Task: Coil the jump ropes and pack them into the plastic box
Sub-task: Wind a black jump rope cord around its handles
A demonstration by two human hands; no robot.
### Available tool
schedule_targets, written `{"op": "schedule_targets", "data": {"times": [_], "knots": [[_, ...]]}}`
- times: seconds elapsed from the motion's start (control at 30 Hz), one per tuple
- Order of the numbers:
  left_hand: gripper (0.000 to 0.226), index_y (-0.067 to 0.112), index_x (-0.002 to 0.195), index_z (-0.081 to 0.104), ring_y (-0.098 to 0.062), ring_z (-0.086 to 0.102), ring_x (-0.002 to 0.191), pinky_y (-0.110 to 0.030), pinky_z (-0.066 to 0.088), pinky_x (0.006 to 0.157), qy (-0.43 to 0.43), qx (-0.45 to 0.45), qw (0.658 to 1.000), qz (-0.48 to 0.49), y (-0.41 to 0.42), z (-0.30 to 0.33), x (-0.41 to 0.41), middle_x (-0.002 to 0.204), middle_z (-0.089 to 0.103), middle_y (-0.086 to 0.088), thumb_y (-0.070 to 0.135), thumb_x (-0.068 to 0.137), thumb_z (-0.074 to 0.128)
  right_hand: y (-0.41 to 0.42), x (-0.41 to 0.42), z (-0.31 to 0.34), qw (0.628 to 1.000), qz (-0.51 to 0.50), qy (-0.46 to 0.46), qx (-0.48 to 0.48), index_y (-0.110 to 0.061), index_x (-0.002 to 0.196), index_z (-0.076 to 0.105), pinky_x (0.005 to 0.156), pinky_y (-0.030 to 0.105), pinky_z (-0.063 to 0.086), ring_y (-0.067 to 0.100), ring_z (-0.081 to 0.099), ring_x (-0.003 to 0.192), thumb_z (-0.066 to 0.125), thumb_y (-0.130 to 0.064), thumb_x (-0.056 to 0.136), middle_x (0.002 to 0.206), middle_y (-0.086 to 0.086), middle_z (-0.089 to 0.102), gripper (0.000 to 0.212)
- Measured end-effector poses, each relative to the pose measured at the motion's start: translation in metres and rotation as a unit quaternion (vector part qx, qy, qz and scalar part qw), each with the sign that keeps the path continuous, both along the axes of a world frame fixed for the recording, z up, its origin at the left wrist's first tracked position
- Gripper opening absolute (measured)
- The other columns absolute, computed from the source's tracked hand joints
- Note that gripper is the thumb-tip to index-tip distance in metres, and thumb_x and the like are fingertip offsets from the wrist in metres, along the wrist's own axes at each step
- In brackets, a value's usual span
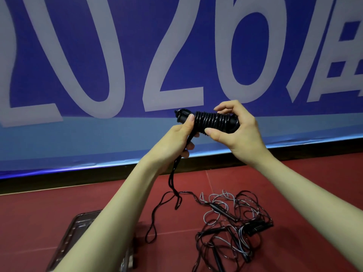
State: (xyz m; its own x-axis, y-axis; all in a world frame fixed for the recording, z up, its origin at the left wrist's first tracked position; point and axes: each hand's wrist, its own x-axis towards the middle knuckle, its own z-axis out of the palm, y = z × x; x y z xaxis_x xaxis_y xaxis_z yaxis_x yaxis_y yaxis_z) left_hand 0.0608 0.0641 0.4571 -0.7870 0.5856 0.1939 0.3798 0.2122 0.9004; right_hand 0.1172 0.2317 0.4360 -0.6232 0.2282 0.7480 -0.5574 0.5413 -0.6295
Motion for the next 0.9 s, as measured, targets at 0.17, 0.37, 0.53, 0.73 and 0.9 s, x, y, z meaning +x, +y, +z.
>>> {"op": "schedule_targets", "data": {"times": [0.17,0.37,0.53,0.73,0.9], "knots": [[0.026,0.008,0.095,0.056,-0.002,0.044,0.051,-0.014,0.035,0.052,0.165,-0.17,0.971,0.009,0.0,-0.007,-0.006,0.084,0.061,0.003,0.027,0.103,0.04,0.01,-0.007,-0.01,0.999,-0.035,-0.014,0.019,-0.033,0.108,0.06,0.078,0.009,0.041,-0.001,0.054,0.086,0.082,-0.019,0.073,0.096,-0.013,0.057,0.044],[0.019,0.007,0.093,0.062,-0.016,0.058,0.065,-0.034,0.049,0.064,0.275,-0.277,0.919,0.049,-0.005,-0.006,-0.015,0.081,0.069,-0.005,0.025,0.095,0.056,0.016,-0.01,-0.021,0.995,-0.06,-0.024,0.075,-0.024,0.104,0.064,0.076,0.006,0.038,-0.002,0.052,0.086,0.082,-0.011,0.074,0.094,-0.005,0.058,0.037],[0.031,0.011,0.084,0.059,-0.028,0.052,0.069,-0.034,0.038,0.057,0.384,-0.312,0.865,0.088,-0.007,-0.002,-0.003,0.077,0.059,-0.005,0.037,0.098,0.05,0.03,-0.01,-0.014,0.993,-0.09,-0.067,0.04,-0.026,0.099,0.065,0.072,0.006,0.04,0.001,0.054,0.081,0.081,-0.014,0.075,0.096,0.001,0.061,0.031],[0.019,0.02,0.094,0.064,-0.02,0.053,0.084,-0.036,0.043,0.063,0.454,-0.245,0.853,0.084,-0.013,0.002,-0.004,0.089,0.061,0.007,0.031,0.098,0.049,0.037,0.005,-0.004,0.979,0.036,-0.193,0.059,-0.025,0.094,0.068,0.069,0.033,0.052,0.02,0.062,0.071,0.081,-0.01,0.075,0.088,0.001,0.066,0.028],[0.006,0.022,0.081,0.067,-0.013,0.062,0.075,-0.04,0.051,0.07,0.346,-0.143,0.925,0.058,-0.016,0.004,-0.006,0.077,0.068,0.009,0.022,0.087,0.066,0.03,0.015,0.009,0.964,0.094,-0.226,0.104,-0.019,0.094,0.069,0.067,0.023,0.049,0.007,0.061,0.067,0.081,-0.006,0.073,0.079,-0.002,0.066,0.028]]}}
